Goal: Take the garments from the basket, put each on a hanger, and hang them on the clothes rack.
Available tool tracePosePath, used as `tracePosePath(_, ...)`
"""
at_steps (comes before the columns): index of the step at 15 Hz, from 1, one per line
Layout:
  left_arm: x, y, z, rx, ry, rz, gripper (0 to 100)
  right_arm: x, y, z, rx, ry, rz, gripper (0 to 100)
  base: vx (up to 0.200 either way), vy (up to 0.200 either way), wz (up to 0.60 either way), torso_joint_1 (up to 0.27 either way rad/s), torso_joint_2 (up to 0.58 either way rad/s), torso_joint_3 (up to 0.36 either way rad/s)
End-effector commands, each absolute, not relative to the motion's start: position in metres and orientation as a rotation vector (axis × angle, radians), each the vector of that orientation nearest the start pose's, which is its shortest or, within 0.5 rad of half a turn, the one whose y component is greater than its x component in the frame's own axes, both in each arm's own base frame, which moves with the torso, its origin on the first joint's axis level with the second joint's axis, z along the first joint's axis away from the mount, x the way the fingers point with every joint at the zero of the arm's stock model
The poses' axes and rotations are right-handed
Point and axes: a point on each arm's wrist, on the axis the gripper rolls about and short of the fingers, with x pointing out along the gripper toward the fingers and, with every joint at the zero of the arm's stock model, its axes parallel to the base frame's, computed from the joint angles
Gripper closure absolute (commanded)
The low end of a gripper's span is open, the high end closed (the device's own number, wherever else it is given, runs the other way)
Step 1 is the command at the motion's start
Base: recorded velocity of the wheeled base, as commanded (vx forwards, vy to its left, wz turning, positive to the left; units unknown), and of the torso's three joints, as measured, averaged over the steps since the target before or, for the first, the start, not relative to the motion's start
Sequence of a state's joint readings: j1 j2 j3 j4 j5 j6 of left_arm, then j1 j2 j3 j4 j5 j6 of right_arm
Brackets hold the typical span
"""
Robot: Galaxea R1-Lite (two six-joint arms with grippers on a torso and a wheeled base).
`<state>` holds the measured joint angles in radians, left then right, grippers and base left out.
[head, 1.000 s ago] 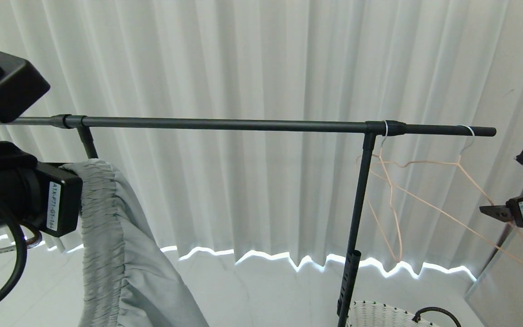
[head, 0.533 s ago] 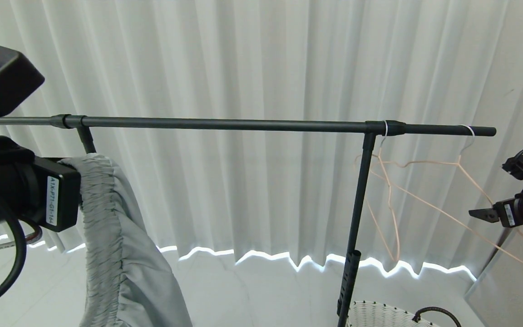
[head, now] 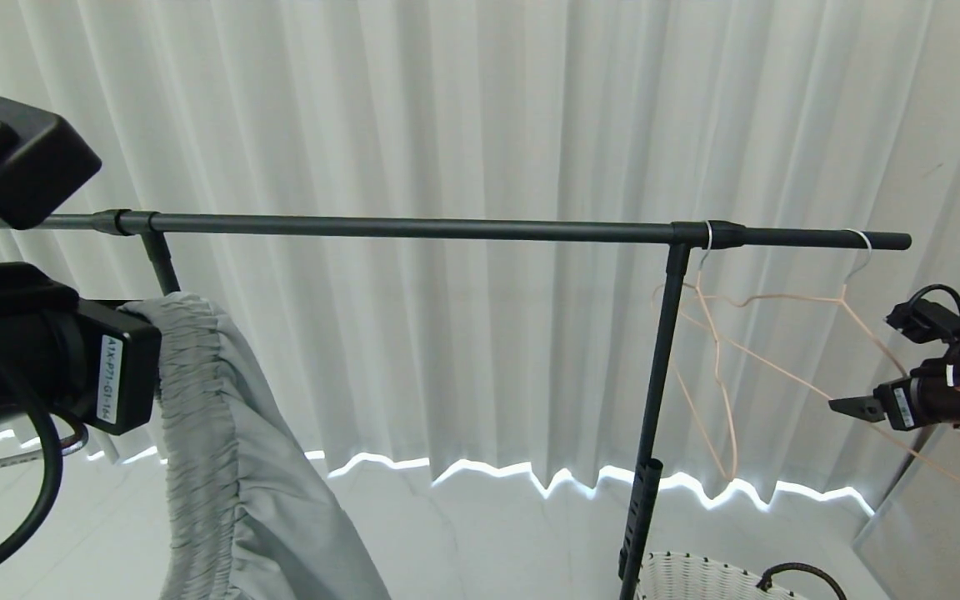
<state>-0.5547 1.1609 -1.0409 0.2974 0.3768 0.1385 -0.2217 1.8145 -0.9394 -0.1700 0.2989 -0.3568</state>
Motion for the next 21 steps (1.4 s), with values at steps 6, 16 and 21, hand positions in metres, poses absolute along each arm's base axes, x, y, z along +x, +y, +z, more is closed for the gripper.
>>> tracePosePath(6,0.136,-0.075,0.288,0.325,0.363,-0.201,100,0.304,-0.047,0.147,-0.106,0.649,0.206,0,0.000,0.000,0.00,0.000,0.00,0.000)
tracePosePath(16,0.136,-0.074,0.288,0.325,0.361,-0.202,100,0.291,-0.026,0.151,-0.030,0.659,0.217,0,0.000,0.000,0.00,0.000,0.00,0.000)
tracePosePath(21,0.135,-0.074,0.288,0.325,0.360,-0.203,100,0.296,-0.031,0.150,-0.045,0.663,0.118,0,0.000,0.000,0.00,0.000,0.00,0.000)
